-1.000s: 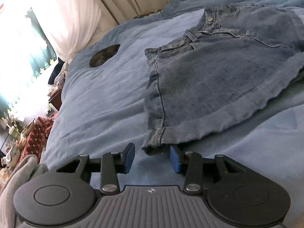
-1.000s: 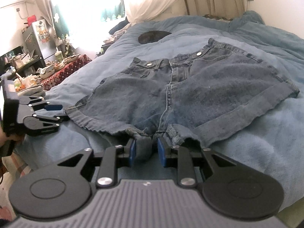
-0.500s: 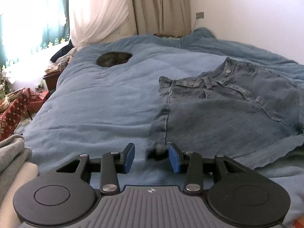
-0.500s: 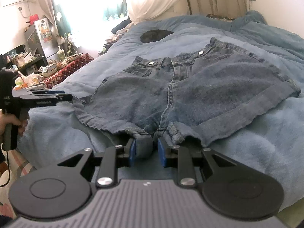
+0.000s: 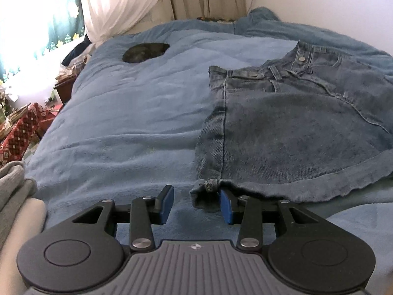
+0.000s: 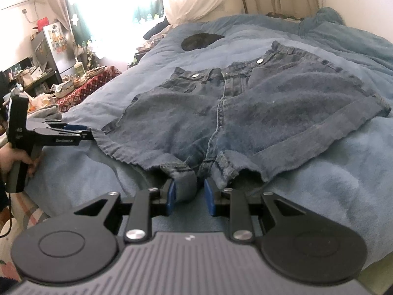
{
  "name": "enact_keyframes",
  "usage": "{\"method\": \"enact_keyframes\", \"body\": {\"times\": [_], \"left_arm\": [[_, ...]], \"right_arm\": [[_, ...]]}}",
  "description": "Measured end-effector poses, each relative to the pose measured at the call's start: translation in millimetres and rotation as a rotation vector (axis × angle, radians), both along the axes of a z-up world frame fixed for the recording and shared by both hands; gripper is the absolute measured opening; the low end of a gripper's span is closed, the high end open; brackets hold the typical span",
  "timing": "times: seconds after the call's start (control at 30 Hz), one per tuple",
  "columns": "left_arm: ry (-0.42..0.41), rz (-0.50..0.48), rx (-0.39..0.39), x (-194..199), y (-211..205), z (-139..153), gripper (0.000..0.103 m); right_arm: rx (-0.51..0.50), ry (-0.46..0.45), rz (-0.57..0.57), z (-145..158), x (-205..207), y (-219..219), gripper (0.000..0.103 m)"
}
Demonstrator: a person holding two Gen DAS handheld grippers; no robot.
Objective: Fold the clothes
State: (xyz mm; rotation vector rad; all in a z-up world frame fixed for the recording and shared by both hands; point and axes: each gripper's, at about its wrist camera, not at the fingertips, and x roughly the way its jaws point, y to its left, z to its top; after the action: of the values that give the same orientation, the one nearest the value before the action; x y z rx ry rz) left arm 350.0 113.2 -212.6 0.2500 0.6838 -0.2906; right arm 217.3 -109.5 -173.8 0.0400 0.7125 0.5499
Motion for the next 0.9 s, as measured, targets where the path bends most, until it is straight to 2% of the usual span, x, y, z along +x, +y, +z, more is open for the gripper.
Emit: {"method": "enact_keyframes", "body": {"times": [0.13,0.2,0.23,0.27,0.3,0.33,0.43,0.57,0.63,0.7,0.77,0.9], "left_arm": [[0.045,-0.008,-0.014,13.3,-7.2,-8.9,0.038],[0.072,-0.001,-0.061,19.1,-5.7,-11.0,0.018],[0.073,0.018,-0.08,20.7,-3.3,-10.6,0.015],[0.072,0.037,-0.099,21.6,-0.5,-9.7,0.006],[0.06,0.056,-0.117,20.0,4.0,-6.5,0.003],[0.048,0.074,-0.136,18.3,8.4,-3.3,0.004],[-0.006,0.109,-0.196,9.0,21.4,14.5,0.004],[-0.059,0.092,-0.226,-1.3,28.4,42.2,0.004],[-0.034,0.091,-0.211,5.1,27.6,38.1,0.004],[0.024,0.1,-0.18,15.6,26.0,20.9,0.004],[0.091,0.113,-0.168,23.1,24.8,-0.3,0.005],[0.09,0.116,-0.146,18.5,23.9,-11.1,0.009]], "right_arm": [[-0.003,0.012,-0.003,-2.2,0.6,3.2,0.03],[-0.011,0.028,-0.006,-4.8,3.3,5.9,0.035],[-0.012,0.032,-0.006,-6.7,4.7,7.6,0.035],[-0.011,0.036,-0.007,-8.8,6.1,9.5,0.035],[-0.011,0.039,-0.007,-10.9,7.5,11.3,0.029],[-0.021,0.036,0.0,-9.8,7.1,13.5,0.005],[-0.065,0.018,0.033,-2.3,3.4,20.4,0.004],[-0.103,-0.011,0.065,10.5,-3.6,22.2,0.004],[-0.119,0.012,0.065,3.8,-0.4,23.3,0.003],[-0.147,0.036,0.069,-9.4,3.3,27.7,0.003],[-0.188,0.013,0.081,-18.4,-0.6,32.7,0.003],[-0.202,-0.016,0.105,-17.2,-7.1,31.5,0.004]]}}
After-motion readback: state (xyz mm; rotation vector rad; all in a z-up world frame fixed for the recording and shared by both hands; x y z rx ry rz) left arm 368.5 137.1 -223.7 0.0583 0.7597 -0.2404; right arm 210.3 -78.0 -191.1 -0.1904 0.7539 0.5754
